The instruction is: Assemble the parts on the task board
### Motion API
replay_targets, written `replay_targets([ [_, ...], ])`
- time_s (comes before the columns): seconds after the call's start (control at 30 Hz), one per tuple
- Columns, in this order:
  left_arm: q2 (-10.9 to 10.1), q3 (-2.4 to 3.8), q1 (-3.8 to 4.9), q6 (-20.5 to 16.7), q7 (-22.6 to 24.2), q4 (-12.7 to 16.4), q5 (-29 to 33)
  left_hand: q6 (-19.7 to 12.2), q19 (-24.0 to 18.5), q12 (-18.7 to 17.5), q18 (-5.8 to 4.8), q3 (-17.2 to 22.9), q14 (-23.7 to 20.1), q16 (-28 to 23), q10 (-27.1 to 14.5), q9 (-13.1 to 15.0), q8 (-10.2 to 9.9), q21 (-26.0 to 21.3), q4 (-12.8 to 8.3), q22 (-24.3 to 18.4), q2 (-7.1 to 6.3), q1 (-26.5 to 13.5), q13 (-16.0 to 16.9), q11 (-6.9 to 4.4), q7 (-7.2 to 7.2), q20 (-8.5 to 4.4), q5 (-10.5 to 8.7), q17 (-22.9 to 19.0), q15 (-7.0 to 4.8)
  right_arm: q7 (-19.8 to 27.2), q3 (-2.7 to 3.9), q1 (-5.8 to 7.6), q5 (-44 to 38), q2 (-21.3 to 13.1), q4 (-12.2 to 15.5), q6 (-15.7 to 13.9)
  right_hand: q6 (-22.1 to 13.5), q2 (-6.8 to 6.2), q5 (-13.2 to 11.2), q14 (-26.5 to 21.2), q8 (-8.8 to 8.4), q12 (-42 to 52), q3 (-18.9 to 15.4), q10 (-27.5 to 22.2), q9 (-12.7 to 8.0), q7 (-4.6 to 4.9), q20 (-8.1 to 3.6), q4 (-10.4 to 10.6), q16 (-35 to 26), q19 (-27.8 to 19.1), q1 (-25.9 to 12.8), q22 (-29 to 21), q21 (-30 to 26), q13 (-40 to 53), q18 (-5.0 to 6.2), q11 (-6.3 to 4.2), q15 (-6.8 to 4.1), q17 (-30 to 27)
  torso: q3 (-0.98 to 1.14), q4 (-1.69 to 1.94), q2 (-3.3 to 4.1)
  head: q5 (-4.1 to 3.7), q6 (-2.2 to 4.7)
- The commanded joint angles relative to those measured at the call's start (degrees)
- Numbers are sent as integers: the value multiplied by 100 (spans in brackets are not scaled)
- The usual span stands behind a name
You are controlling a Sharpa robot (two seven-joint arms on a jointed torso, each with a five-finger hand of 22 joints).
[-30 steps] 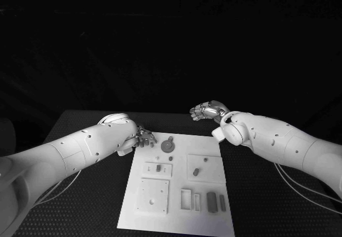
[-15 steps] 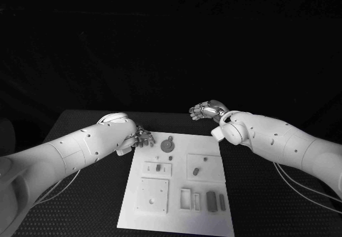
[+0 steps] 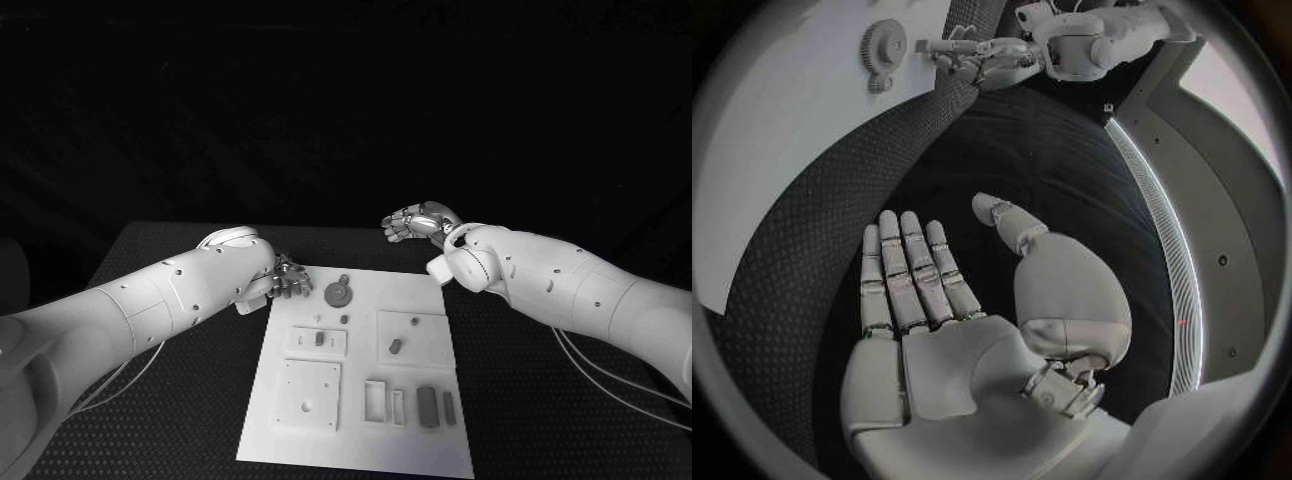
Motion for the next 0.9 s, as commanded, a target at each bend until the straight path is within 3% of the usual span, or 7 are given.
replay_targets([
  [0.03,9,-4,-9,62,59,-4,131,6,-32,-30,-83,25,-9,-23,36,-20,32,-15,-56,14,74,75,6,0,21,-583,42,10,31,68,1,-1,-36,13,3,31,-1,-11,25,-47,25,-30,-2,54,-7,214,8,-14,24,-32,-13,8,-40,5,-106,-3,-2,-8,0,2,0,-1,4],
  [0.2,11,-4,-9,43,70,7,243,5,-20,-48,-85,106,2,-23,62,-61,68,-14,-126,33,211,259,9,-3,23,-579,25,13,34,66,1,-1,-36,18,0,39,-1,-12,25,-47,25,-31,-3,55,-8,214,8,-14,24,-32,-14,9,-42,5,-106,-3,-2,-8,1,1,2,-3,3],
  [0.23,12,-4,-9,53,69,7,269,4,-5,-61,-84,295,8,-28,73,-85,82,-24,-48,30,149,390,7,3,15,-579,-174,11,33,66,1,-1,-36,18,-2,38,-1,-12,25,-47,25,-31,-3,55,-8,214,8,-14,24,-32,-14,9,-42,5,-106,-3,-2,-8,1,1,2,-3,3],
  [0.37,10,-3,-9,55,62,4,305,-10,11,-83,-99,556,19,-33,89,-142,122,-27,68,52,127,565,12,5,25,-570,-109,12,42,66,1,-1,-36,18,-1,38,-1,-12,25,-48,26,-32,-4,55,-8,214,9,-13,24,-32,-15,10,-43,5,-106,-3,-2,-9,-2,0,0,-2,7],
  [0.47,10,-3,-9,63,56,-9,311,-28,11,-93,-114,649,22,-31,98,-177,167,-20,27,83,168,641,24,9,33,-562,259,19,49,65,1,-1,-36,14,1,37,-2,-13,25,-48,26,-32,-5,55,-9,214,9,-13,24,-32,-17,11,-44,5,-107,-3,-2,-9,-2,-1,1,-2,7],
  [0.6,12,-3,-9,54,41,-23,311,-29,14,-99,-120,683,27,-27,108,-199,218,-17,-37,107,229,659,37,8,32,-559,552,25,53,64,1,-1,-36,17,0,36,-1,-13,24,-48,26,-33,-6,56,-9,214,9,-12,25,-32,-18,12,-45,5,-107,-3,-3,-9,-2,3,2,-2,7],
  [0.9,10,-2,-8,-53,6,-42,311,7,42,-95,-119,705,59,-6,147,-219,317,-8,-127,140,295,645,60,-10,9,-566,835,39,43,62,1,-1,-36,19,0,40,-1,-14,24,-48,27,-34,-8,57,-10,214,9,-11,25,-31,-21,15,-47,5,-107,-3,-3,-11,-6,5,1,3,5],
])
